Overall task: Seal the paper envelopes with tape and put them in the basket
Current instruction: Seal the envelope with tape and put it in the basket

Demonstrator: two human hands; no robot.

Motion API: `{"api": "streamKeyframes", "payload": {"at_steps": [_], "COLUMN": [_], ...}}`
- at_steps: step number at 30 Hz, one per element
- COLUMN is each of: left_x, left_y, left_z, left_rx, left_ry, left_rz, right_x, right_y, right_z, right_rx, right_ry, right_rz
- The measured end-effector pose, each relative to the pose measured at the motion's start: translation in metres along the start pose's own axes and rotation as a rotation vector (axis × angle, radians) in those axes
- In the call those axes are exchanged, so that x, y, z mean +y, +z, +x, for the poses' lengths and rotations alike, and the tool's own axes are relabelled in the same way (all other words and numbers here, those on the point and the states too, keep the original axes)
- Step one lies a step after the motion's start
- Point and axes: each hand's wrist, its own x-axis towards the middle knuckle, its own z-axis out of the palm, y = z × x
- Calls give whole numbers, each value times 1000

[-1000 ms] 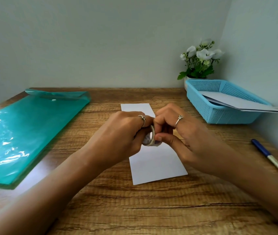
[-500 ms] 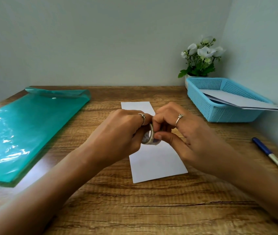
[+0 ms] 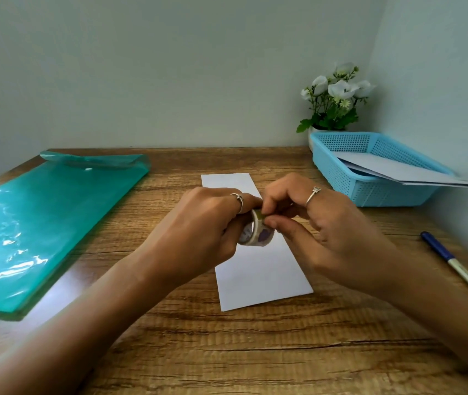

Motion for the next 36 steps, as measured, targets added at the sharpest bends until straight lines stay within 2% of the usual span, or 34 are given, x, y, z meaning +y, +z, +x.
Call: {"api": "streamKeyframes", "payload": {"at_steps": [3,10,21,36], "left_x": [-1,-4,-2,1], "left_y": [-1,-2,-4,0], "left_z": [0,-1,1,3], "left_rx": [-15,-75,-115,-99], "left_ry": [-18,-44,-76,-79], "left_rz": [10,16,9,-2], "right_x": [1,3,-2,2], "right_y": [-1,-1,0,6], "right_z": [0,1,6,10], "right_rx": [23,-2,-163,-153], "right_ry": [-14,-123,-187,-201], "right_rz": [-19,-230,-423,-474]}}
